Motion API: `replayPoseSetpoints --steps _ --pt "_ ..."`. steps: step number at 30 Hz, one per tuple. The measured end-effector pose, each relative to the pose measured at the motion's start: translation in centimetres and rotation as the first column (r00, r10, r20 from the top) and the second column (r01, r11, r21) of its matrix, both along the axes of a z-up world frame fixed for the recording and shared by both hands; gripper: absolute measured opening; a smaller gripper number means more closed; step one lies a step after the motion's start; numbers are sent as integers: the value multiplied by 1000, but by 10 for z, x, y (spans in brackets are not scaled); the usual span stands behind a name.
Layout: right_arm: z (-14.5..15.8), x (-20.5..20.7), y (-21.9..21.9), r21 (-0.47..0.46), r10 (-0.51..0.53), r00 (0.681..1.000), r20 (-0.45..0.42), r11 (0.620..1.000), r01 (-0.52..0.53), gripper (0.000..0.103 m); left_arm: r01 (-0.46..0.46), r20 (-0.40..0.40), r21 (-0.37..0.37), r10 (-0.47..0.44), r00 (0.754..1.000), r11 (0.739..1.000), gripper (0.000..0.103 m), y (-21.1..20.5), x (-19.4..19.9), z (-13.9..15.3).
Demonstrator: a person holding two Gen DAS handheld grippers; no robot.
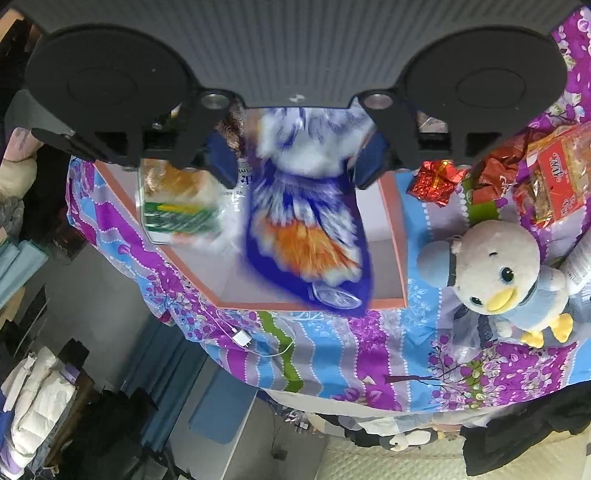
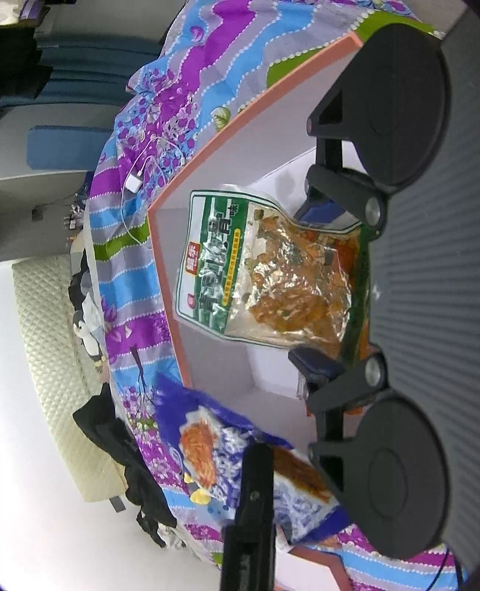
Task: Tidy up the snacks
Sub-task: 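Open both tools to drop the bags into the pink box, then move both open tools away from the box toward the snacks by the plush toy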
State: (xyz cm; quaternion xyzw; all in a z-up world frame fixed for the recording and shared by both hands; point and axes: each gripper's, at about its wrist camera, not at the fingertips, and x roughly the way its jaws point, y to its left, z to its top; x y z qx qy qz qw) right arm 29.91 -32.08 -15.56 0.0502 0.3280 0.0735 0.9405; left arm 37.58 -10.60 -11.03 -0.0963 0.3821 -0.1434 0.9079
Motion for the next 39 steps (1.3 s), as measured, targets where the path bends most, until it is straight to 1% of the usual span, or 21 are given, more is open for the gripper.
replayPoseSetpoints --steps 2,6,11,17,24,26,31,35,39 --pt "4 -3 2 -21 -4 1000 10 1000 4 84 -7 17 4 7 1000 1000 78 4 -7 6" --pt "17 -15 4 -8 9 999 40 1000 -9 84 -19 43 16 18 999 1000 78 11 -26 20" --pt "35 -39 10 18 23 997 69 1000 -24 84 -38 75 14 37 997 999 78 23 -58 43" --pt "53 -75 23 40 34 995 90 998 -38 84 -65 113 -1 65 991 998 78 42 -110 71" --pt "70 -125 40 53 64 991 116 996 -71 84 -108 152 18 104 983 994 78 63 -174 97" --pt "76 -137 44 54 66 990 127 996 -73 84 -126 163 19 121 979 992 78 69 -190 102" --pt "90 -164 53 61 74 985 156 995 -85 84 -133 165 14 128 978 991 78 79 -228 105" --pt "95 -184 60 52 84 982 169 994 -94 84 -139 184 67 125 975 988 78 88 -255 110" --pt "98 -200 70 45 127 979 161 990 -136 84 -165 197 65 149 969 984 78 101 -281 114"
